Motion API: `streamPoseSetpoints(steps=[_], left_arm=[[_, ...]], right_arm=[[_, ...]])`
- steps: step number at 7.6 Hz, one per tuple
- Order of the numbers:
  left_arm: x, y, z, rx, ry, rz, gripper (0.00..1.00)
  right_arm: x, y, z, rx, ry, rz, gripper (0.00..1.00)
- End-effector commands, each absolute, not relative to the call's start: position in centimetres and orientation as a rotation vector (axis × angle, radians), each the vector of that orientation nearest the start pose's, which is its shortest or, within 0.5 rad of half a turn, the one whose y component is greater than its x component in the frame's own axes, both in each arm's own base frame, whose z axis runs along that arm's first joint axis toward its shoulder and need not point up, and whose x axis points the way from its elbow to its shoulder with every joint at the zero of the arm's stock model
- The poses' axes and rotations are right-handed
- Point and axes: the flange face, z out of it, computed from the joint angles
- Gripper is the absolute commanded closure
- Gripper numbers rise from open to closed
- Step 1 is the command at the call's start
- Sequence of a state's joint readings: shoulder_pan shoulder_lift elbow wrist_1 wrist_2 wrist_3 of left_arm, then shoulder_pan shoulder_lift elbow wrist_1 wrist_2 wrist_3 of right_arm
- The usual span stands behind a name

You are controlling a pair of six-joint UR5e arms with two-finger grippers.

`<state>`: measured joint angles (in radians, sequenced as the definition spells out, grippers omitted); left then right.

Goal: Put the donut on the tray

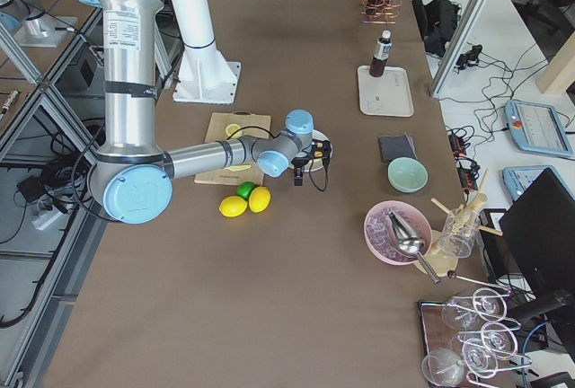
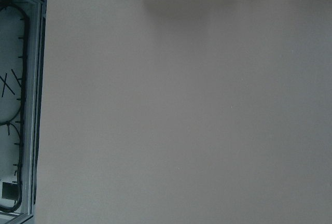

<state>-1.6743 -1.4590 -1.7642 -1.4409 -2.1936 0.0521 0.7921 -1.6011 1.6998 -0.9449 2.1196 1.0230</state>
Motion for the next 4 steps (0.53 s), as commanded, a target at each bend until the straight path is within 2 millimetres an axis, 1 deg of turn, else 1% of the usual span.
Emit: streamPoseSetpoints(steps=[1, 3, 4], left_arm=[[-12.04, -43.47, 63.4, 0.011, 0.624, -0.061, 0.02], [-12.08, -43.67, 63.35, 0.013, 0.622, -0.06, 0.02], [-12.08, -43.66, 63.43, 0.011, 0.622, -0.061, 0.02]], right_arm=[[-30.22, -41.92, 54.36, 0.028, -0.878, 0.039, 1.0], [-30.24, -41.87, 54.36, 0.015, -0.88, 0.054, 1.0], [-30.43, -41.97, 53.37, 0.011, -0.899, 0.067, 1.0]])
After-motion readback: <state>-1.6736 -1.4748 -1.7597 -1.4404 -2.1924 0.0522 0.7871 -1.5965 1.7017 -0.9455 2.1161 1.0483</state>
